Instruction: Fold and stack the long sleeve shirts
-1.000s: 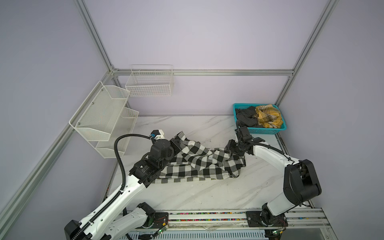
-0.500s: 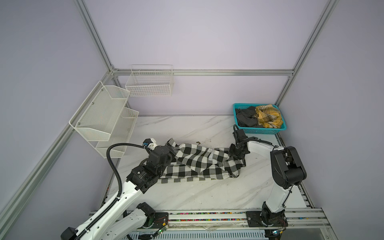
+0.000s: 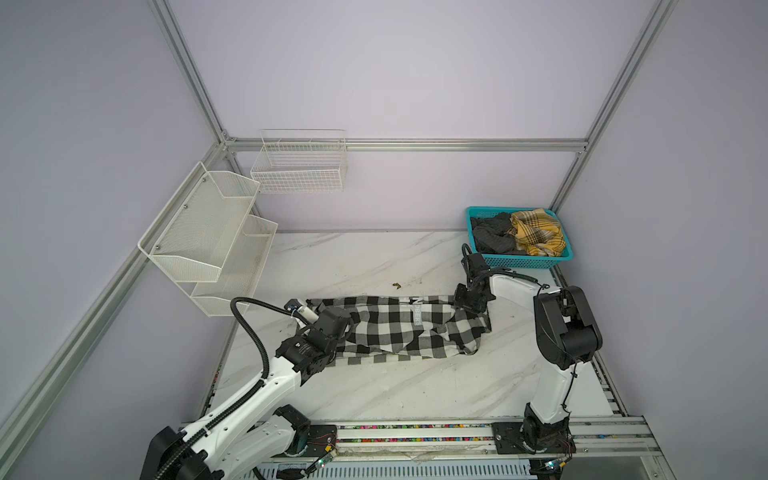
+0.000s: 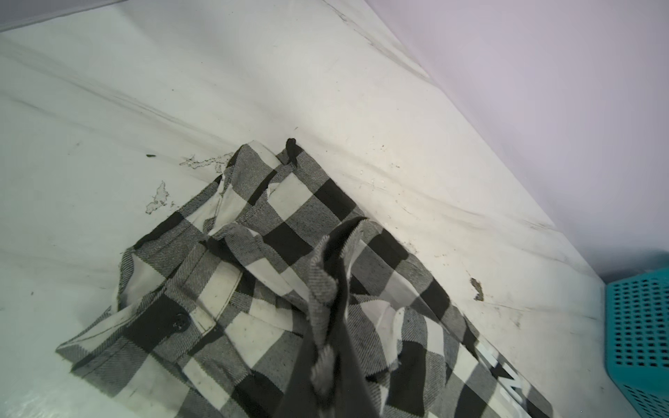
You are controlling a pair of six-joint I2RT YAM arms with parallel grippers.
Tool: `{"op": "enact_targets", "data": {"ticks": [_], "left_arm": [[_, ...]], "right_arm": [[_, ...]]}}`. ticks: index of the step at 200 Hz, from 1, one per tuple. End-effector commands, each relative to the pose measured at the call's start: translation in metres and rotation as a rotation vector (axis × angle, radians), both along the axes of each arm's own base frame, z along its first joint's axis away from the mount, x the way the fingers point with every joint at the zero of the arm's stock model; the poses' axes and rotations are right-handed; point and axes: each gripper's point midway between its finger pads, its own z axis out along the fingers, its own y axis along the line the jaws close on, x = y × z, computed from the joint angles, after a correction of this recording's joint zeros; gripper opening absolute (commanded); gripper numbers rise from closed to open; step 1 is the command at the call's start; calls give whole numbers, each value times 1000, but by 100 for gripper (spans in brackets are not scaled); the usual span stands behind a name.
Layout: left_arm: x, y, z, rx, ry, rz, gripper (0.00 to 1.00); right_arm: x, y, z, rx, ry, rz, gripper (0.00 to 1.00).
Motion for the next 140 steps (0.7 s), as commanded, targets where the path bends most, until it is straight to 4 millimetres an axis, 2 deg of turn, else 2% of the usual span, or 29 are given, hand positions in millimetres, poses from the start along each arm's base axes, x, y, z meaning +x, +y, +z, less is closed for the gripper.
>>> {"op": "enact_targets", "data": {"ticks": [1,14,33,59,70,96,140], "left_arm": [[13,4,1,37,-32,4,0],[20,1,10,48,-45,-14,0],[26,4,24,75,-69,-9,0],[29,17,28,100,-64,28,0],[31,20,24,103,-49,32,0],[38,28,12,115,-6,34,0],[46,37,-6,150,42,52,0]], "right_arm": [[-11,-2,-1,-25,50,25,43],[-10,-1,3,-23,42,30,39],[-6,0,6,-21,35,30,25],[1,5,8,-10,31,31,24],[3,6,8,-12,33,30,27],[4,7,6,-20,42,38,41],[2,12,8,4,40,54,51]]}}
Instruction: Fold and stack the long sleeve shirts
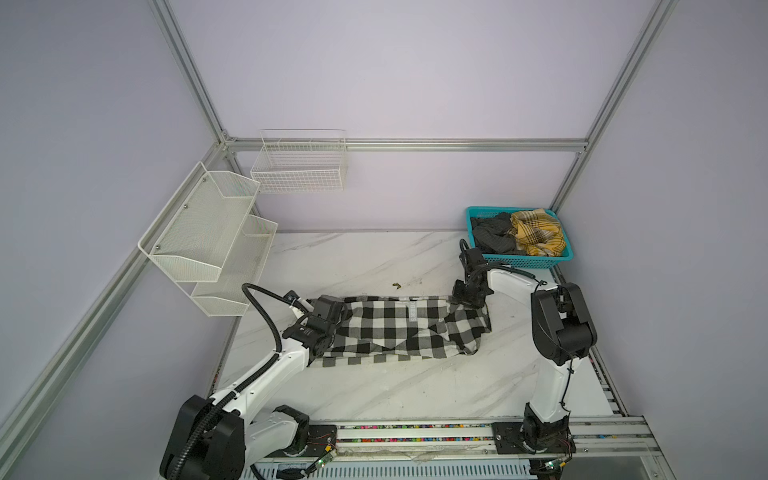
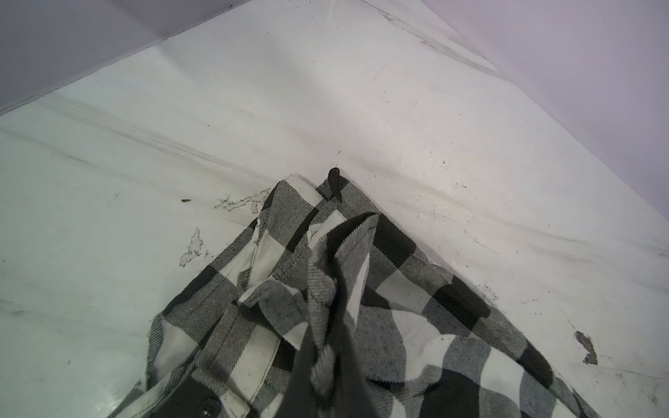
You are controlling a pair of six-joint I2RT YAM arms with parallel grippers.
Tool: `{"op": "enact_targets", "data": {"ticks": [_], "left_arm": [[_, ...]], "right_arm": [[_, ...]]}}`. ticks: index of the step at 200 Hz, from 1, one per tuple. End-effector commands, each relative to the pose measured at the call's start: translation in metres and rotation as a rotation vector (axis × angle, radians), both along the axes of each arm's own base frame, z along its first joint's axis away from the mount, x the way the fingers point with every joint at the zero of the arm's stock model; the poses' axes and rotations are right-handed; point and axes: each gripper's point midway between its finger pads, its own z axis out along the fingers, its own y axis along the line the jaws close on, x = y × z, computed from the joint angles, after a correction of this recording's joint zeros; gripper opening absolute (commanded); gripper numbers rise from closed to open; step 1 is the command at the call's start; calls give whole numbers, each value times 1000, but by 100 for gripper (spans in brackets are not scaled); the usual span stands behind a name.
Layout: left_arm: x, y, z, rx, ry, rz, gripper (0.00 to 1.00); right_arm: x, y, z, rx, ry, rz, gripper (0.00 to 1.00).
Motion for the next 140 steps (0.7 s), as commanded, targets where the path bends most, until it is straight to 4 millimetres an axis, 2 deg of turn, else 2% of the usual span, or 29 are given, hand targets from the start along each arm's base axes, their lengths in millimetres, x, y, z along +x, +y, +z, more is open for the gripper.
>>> {"op": "enact_targets", "data": {"ticks": [1,36,58,98,140], "left_arm": [[20,1,23,17,-67,5,0],[25,6,8,40,-17,25,0],[29,7,13,49,-15,39,0],[34,16,34,90,-65,79,0],[43,14,28,100,-35,68,0]], "right_arm": [[-8,3,1,4,26,21,51],[-10,14,19,38,-5,56,55],[-16,13,27,34,-12,64,57],[-26,10,36,36,-21,69,59],[-38,5,46,9,-30,89,60]]}}
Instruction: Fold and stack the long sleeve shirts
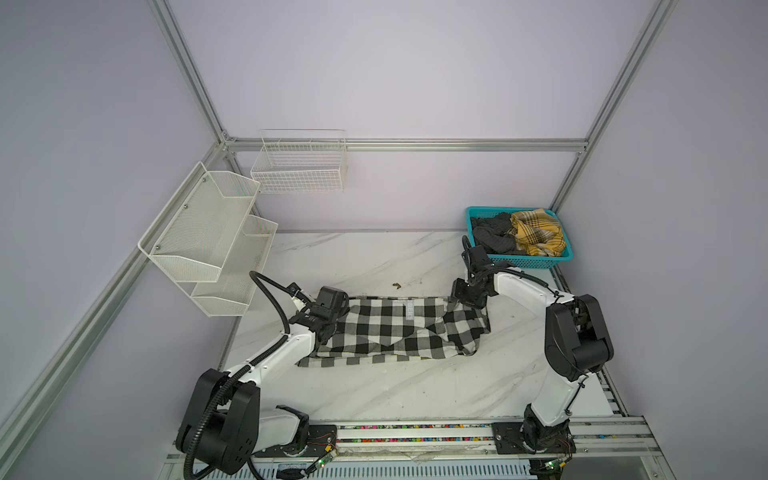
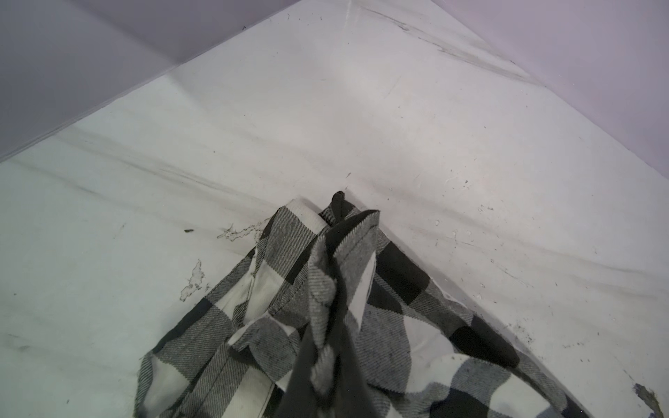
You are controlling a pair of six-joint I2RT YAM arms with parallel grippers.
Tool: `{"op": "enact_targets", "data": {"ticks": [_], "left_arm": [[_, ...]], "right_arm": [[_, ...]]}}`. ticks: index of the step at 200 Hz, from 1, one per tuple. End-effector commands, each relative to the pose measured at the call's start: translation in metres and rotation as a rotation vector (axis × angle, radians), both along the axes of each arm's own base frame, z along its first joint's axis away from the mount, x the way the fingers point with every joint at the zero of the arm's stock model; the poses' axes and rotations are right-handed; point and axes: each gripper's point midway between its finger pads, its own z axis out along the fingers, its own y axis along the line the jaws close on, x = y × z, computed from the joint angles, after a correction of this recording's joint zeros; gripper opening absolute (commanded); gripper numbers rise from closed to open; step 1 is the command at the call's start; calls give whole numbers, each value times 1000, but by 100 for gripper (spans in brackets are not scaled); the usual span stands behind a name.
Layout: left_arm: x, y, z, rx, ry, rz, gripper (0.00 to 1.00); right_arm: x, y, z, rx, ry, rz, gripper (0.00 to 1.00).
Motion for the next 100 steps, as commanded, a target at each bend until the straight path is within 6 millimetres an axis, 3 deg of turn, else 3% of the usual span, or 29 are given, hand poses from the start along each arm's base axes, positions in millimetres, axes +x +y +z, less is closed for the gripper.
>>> {"op": "enact_targets", "data": {"ticks": [1,12,17,25,29,46,55,66,78,89,100], "left_arm": [[20,4,30,28,-73,27,0],[18,5,22,31,-45,35,3],[16,6,18,34,-26,45,14],[10,9,12,36,11,71,42],[6,11,8,38,33,87,47],[-7,16,0,43,107,144,50],[-13,17,-11,49,168,167,59],[-19,18,-8,46,190,187,71],[-23,19,0,40,202,207,78],[-21,18,14,42,189,201,77],[-15,10,32,34,140,167,67]], "right_arm": [[-19,-6,5,-36,25,23,60],[-23,-8,6,-44,28,30,61],[-25,-8,8,-45,28,35,61],[-29,-7,12,-46,24,50,62],[-32,-7,14,-50,24,55,62],[-44,-5,24,-73,11,77,63],[-51,-4,25,-83,14,88,63],[-65,0,26,-105,22,114,63],[-82,6,25,-136,32,143,64],[-99,13,23,-150,45,172,63],[-116,20,19,-142,59,192,59]]}}
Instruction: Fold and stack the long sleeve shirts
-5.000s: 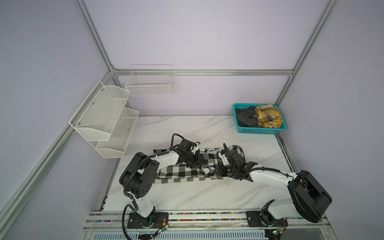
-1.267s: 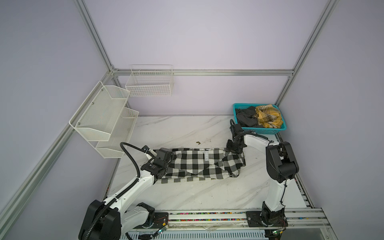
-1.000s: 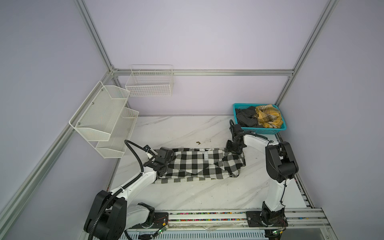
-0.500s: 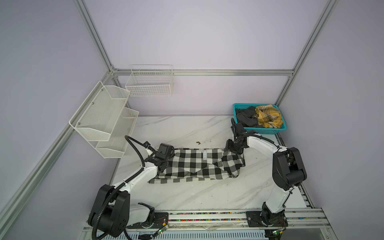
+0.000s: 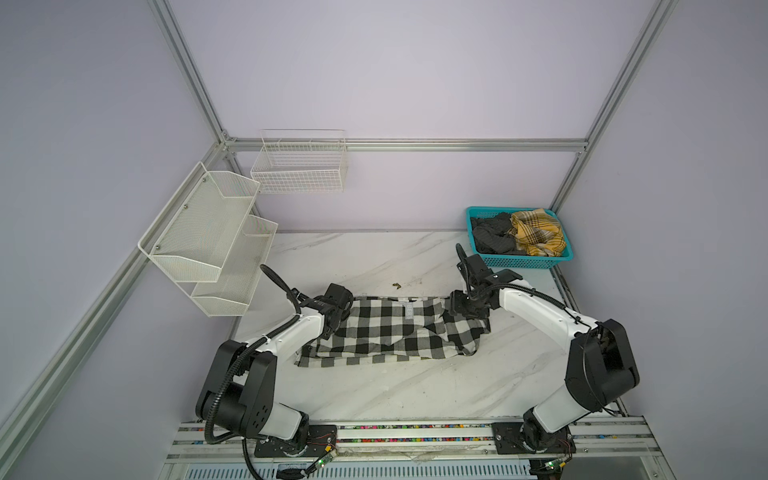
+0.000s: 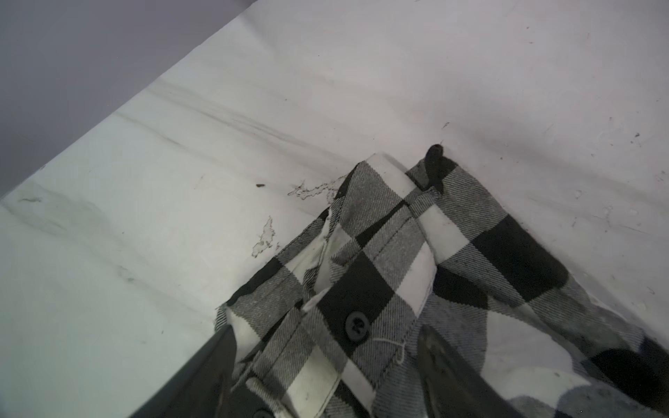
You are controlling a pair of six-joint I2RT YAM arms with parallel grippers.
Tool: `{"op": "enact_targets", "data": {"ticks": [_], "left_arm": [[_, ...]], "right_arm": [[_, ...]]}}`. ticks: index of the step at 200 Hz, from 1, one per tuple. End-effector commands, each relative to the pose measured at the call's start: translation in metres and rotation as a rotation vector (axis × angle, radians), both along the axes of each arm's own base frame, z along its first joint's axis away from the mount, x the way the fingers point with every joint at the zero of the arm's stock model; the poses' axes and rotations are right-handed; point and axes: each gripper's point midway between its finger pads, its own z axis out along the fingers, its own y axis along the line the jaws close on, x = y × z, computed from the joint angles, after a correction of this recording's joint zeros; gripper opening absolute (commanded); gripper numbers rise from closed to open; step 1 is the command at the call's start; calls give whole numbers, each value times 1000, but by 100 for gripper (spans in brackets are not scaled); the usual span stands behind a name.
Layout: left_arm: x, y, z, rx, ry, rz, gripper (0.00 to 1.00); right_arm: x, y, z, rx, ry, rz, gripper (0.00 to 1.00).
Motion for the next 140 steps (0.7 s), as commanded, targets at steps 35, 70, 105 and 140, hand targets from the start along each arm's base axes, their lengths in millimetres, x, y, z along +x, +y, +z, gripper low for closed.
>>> {"op": "enact_targets", "data": {"ticks": [35,70,105,140], "left_arm": [[53,-59,64,-120,-181,-235,37],[64,-92,10,-217,-65,-370,9],[53,-81,-31,-189,49,-352,0],[36,-80,-51,-210,110,-375,0]], "right_arm": [[-78,19,-42,-27,152,68,41],[-72,41,-67,33,190,63,34],[-34,28,-99,-25,188,-31,31],[44,20,-97,-34,116,-123,33]]}}
